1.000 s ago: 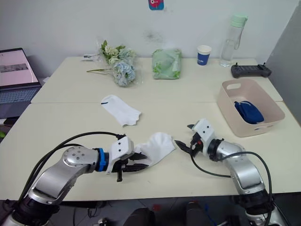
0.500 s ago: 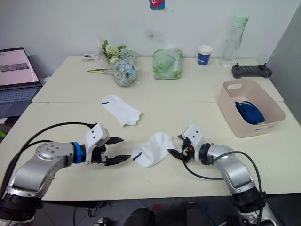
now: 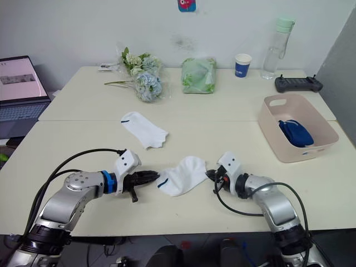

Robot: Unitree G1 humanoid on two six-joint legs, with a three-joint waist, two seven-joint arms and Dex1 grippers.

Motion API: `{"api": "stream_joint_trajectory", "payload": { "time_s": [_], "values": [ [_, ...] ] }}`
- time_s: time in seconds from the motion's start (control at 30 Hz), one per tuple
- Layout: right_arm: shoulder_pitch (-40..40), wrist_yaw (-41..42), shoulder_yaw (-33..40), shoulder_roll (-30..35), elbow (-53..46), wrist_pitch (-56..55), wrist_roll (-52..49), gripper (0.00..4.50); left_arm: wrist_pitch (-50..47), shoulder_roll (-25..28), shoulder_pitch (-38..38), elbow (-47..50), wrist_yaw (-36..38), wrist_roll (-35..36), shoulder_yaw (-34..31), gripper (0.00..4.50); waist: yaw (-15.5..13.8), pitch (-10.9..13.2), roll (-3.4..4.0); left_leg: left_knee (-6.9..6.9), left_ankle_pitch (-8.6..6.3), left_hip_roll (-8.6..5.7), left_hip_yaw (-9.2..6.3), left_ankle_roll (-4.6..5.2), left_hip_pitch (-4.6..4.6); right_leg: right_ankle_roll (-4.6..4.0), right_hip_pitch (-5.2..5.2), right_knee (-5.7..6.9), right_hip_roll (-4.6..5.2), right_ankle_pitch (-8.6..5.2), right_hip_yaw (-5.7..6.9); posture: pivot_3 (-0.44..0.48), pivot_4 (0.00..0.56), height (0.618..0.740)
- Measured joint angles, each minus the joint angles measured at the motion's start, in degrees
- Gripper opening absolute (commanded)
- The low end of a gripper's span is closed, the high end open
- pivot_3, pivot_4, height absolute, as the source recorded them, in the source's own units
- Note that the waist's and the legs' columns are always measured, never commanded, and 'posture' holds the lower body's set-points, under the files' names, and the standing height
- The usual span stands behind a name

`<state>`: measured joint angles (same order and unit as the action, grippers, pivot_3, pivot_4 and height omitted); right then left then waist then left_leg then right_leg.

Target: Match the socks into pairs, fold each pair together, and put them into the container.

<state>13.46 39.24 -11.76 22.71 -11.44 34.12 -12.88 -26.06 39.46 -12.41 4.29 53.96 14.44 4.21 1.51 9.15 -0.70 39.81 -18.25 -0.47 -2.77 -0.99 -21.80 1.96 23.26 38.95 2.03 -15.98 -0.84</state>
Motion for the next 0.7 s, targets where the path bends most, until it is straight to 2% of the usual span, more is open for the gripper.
{"api": "stream_joint_trajectory", "payload": {
  "time_s": [0.27, 0.43, 0.57, 0.7],
  "values": [
    [-7.2, -5.8, 6.8, 0.2, -10.7, 4.2, -2.0, 0.00, -1.9, -1.7, 1.0, 1.3, -3.4, 1.0, -1.2, 0.07, 0.0, 0.0, 0.01, -0.01, 0.00, 0.01, -0.01, 0.00, -0.01, 0.00, 0.00, 0.01, 0.02, 0.00, -0.01, 0.000, 0.150, 0.740],
    [-15.3, -9.6, 9.6, 0.9, -20.4, 10.2, -4.1, 0.00, -7.3, -5.1, 6.2, 7.8, -9.4, 3.3, -4.3, 0.07, -0.1, 0.0, 0.00, -0.02, -0.01, 0.02, -0.03, 0.01, -0.03, 0.02, 0.00, 0.00, 0.05, -0.01, -0.02, 0.000, 0.150, 0.740],
    [-17.7, -11.7, 11.3, 1.0, -25.2, 14.2, -5.9, 0.00, -12.0, -7.6, 8.1, 12.1, -13.2, 5.0, -4.8, 0.07, 0.0, 0.0, 0.00, -0.02, -0.01, 0.02, -0.05, 0.01, 0.01, 0.02, -0.05, 0.02, 0.04, -0.01, 0.02, 0.000, 0.150, 0.740],
    [-20.2, -12.0, 12.6, 1.6, -28.5, 17.9, -8.7, 0.00, -16.1, -7.6, 10.5, 16.9, -14.7, 6.8, -4.8, 0.07, 0.0, 0.0, 0.00, -0.03, -0.01, 0.02, -0.05, 0.01, 0.01, 0.02, -0.04, -0.01, 0.03, -0.01, 0.01, 0.000, 0.150, 0.740]
  ]
}}
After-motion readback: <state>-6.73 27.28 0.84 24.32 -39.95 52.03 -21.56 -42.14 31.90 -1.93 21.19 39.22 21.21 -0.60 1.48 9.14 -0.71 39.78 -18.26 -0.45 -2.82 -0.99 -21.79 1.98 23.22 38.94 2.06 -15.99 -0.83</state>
